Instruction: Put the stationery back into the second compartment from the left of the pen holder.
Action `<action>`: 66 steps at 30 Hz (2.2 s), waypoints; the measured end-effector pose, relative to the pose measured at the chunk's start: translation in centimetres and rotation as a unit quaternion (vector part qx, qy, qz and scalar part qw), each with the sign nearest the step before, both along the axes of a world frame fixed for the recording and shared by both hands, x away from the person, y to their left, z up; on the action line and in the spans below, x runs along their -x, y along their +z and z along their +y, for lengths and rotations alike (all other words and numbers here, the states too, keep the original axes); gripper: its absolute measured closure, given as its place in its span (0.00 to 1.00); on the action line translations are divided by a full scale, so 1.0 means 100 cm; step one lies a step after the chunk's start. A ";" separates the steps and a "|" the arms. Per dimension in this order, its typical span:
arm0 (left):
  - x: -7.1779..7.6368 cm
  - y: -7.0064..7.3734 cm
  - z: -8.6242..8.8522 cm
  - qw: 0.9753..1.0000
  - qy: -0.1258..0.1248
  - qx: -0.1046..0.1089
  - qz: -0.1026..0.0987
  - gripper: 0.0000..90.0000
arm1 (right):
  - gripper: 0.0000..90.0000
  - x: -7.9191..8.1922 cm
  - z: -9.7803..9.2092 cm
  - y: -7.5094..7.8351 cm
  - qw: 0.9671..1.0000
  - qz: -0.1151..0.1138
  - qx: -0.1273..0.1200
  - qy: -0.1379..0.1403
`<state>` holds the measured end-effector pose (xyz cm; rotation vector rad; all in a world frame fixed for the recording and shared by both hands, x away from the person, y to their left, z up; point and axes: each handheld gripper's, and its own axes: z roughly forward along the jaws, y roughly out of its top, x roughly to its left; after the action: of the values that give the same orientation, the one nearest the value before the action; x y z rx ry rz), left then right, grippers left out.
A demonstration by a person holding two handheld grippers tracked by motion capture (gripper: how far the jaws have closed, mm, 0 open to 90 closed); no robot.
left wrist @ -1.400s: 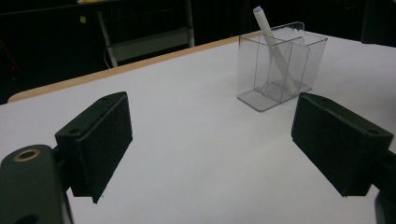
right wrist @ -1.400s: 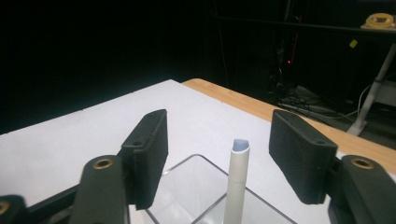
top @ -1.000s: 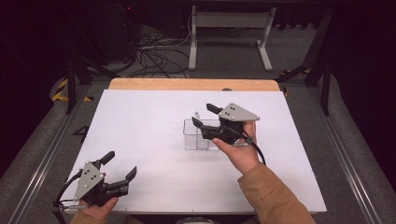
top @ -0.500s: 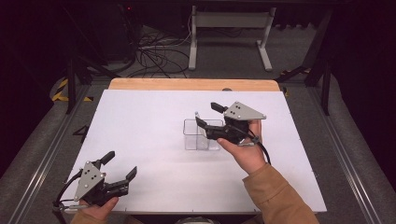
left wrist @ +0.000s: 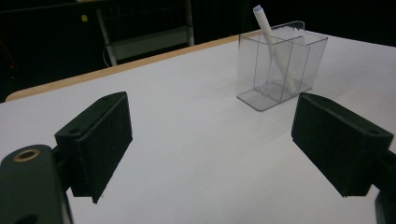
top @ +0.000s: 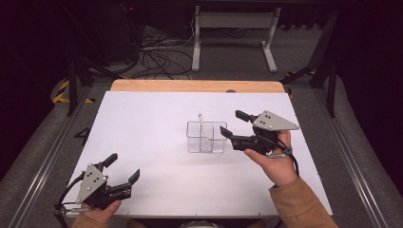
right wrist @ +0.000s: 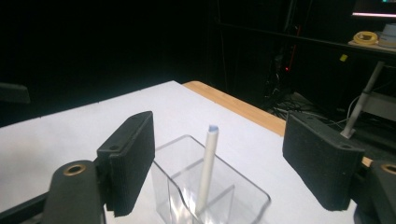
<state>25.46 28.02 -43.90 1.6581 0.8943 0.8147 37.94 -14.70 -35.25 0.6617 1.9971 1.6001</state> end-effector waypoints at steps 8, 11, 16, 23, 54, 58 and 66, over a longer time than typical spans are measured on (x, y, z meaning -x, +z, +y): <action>0.000 0.000 0.000 1.000 -0.001 0.001 0.000 0.15 | 0.29 0.013 -0.027 -0.013 1.000 0.002 0.006 -0.008; 0.000 0.001 0.000 1.000 -0.001 0.000 -0.001 0.15 | 0.29 0.017 -0.036 -0.020 1.000 0.005 0.014 -0.010; 0.000 0.000 0.000 1.000 -0.001 0.001 -0.001 0.15 | 0.29 0.021 -0.049 -0.033 0.999 0.012 0.026 -0.014; 0.000 0.000 0.000 1.000 -0.001 0.001 0.000 0.15 | 0.29 0.025 -0.063 -0.046 0.999 0.025 0.029 -0.016; -0.003 -0.002 0.000 1.000 0.001 -0.008 -0.001 0.14 | 0.29 0.043 -0.080 -0.116 0.995 0.083 0.051 -0.022; -0.004 -0.004 0.003 1.000 0.002 -0.009 -0.002 0.14 | 0.29 0.045 -0.082 -0.119 0.994 0.090 0.050 -0.025; -0.006 -0.006 0.004 1.000 0.004 -0.012 -0.002 0.14 | 0.28 0.048 -0.084 -0.131 0.992 0.110 0.044 -0.033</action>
<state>26.05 28.43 -44.49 1.6732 0.8922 0.8373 33.15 -23.10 -48.30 0.8921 2.1642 1.4449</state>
